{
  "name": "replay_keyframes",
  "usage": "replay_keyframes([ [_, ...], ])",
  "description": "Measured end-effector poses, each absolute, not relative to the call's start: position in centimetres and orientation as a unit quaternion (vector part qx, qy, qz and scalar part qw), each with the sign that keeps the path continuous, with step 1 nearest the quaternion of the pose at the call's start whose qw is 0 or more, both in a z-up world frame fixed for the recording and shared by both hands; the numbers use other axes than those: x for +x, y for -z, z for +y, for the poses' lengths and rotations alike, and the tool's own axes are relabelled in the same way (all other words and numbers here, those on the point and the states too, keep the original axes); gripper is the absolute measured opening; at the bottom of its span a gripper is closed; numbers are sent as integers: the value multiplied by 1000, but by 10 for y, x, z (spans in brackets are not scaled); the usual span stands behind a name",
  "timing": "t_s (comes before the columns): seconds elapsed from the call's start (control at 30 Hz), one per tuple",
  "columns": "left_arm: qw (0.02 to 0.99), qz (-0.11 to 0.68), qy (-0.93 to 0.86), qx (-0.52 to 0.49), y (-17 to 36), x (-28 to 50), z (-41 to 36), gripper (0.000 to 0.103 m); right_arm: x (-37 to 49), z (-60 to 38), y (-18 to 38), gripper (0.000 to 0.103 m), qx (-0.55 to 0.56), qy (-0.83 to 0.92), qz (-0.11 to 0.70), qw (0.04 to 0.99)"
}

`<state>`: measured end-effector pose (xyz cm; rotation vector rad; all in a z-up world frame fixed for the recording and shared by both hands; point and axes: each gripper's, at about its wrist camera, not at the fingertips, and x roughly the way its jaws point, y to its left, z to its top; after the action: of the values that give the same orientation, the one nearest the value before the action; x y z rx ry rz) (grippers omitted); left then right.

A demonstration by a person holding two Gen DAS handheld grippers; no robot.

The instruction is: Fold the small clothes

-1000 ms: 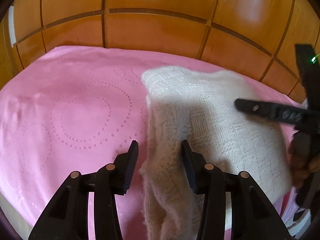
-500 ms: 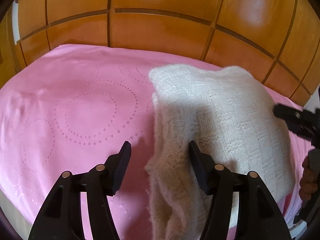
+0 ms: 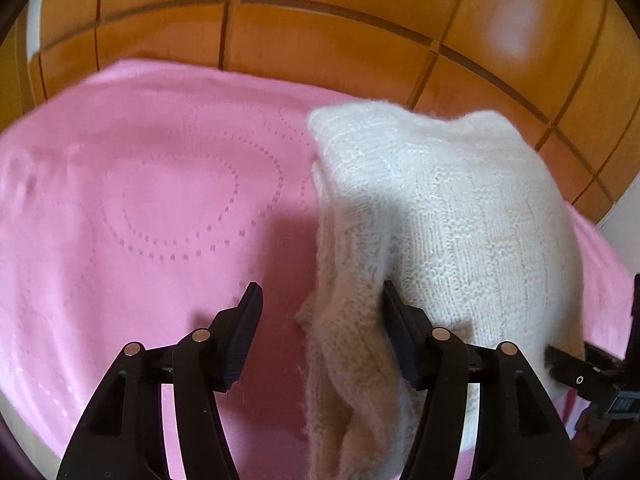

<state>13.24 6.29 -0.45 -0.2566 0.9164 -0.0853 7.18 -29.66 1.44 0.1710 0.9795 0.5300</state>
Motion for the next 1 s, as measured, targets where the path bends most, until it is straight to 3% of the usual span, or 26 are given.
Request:
replay_keyframes([
  [0.37,872,447,103,-169,12,141,80,60,118,-334,-50,100,141,-309,439,832],
  [0.6,861,442,140,-209,19,142,87,50,181,-309,-27,100,187,-359,480,778],
  [0.7,845,436,166,-259,27,141,94,42,186,-285,-20,88,175,-370,497,765],
  [0.77,837,433,176,-285,29,140,96,38,177,-281,-27,70,154,-359,482,784],
  [0.83,832,429,186,-299,27,136,95,35,163,-284,-39,62,134,-354,466,800],
  [1.0,837,421,216,-274,3,136,63,30,126,-306,-69,56,123,-357,417,827],
])
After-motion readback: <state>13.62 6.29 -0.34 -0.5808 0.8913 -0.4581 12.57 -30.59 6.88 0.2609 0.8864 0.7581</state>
